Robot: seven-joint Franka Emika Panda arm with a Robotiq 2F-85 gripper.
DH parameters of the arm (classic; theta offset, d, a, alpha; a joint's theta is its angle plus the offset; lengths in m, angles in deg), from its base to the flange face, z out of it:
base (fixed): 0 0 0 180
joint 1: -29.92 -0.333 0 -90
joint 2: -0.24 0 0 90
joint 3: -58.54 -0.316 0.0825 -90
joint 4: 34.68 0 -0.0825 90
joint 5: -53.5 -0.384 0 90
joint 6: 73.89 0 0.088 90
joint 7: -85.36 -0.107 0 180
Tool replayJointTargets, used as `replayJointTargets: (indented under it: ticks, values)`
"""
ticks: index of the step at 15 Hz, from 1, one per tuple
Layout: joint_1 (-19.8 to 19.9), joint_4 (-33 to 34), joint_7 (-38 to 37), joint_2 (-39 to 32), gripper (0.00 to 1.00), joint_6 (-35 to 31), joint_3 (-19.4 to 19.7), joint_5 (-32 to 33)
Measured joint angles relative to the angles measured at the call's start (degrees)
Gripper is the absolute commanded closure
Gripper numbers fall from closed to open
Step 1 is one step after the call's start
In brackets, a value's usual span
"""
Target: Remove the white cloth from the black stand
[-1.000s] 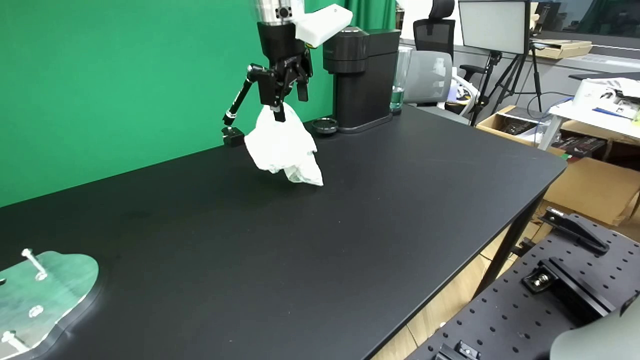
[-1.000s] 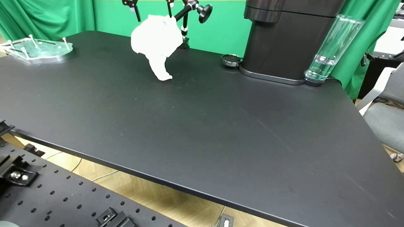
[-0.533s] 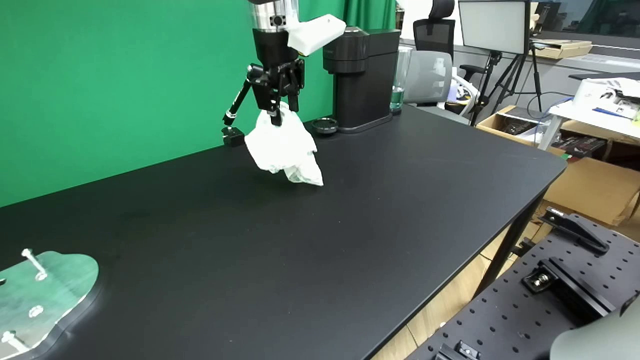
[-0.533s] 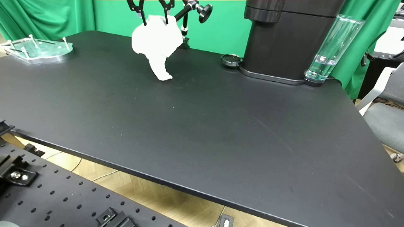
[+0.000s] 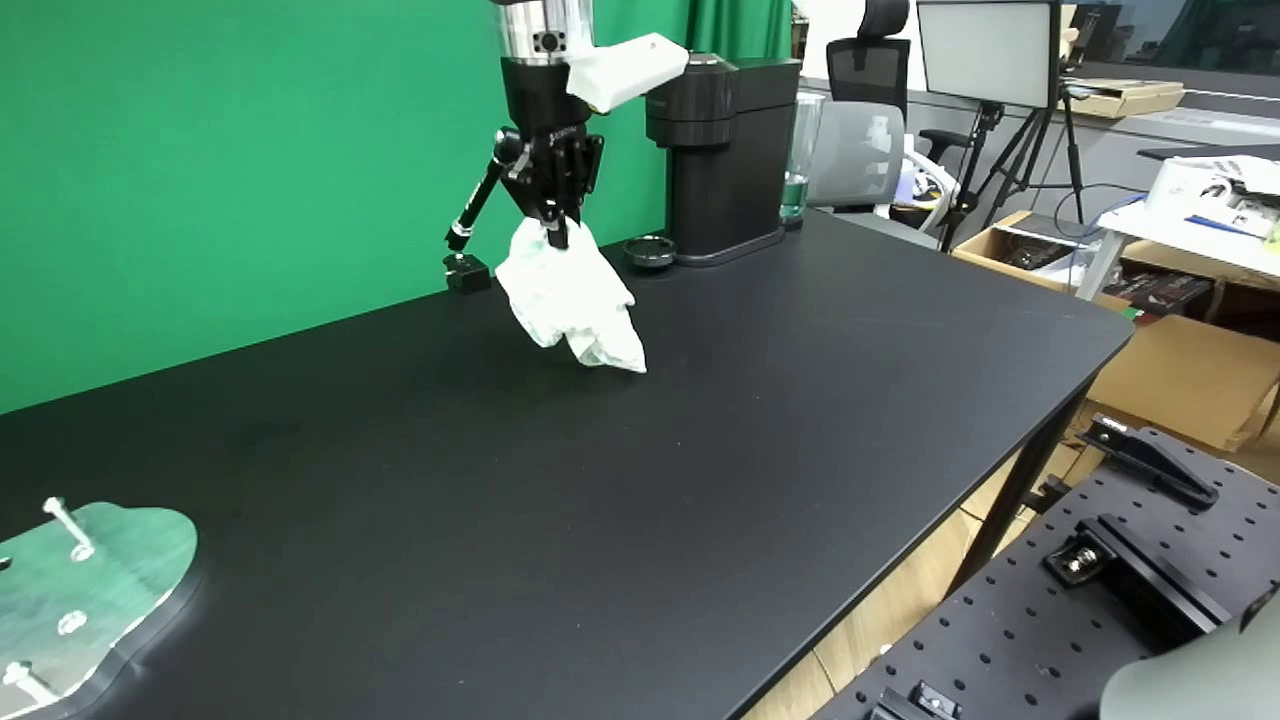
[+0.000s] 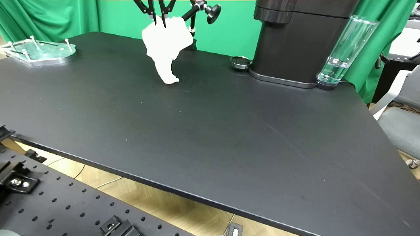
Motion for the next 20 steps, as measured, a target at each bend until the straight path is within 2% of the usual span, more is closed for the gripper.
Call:
replayJointTargets:
  ticks: [5, 10, 17, 20]
  values:
    - [0.0, 0.0, -2.1, 0.0, 0.95, 0.1, 0.0, 0.0]
    - [-0.5, -0.9, -8.1, 0.8, 0.95, 0.0, 0.4, -0.1]
    - [-2.5, -10.2, -16.7, 8.8, 0.95, 6.3, 0.1, -6.0]
    - [-2.9, -13.7, -19.5, 12.2, 0.95, 6.5, 0.0, -6.9]
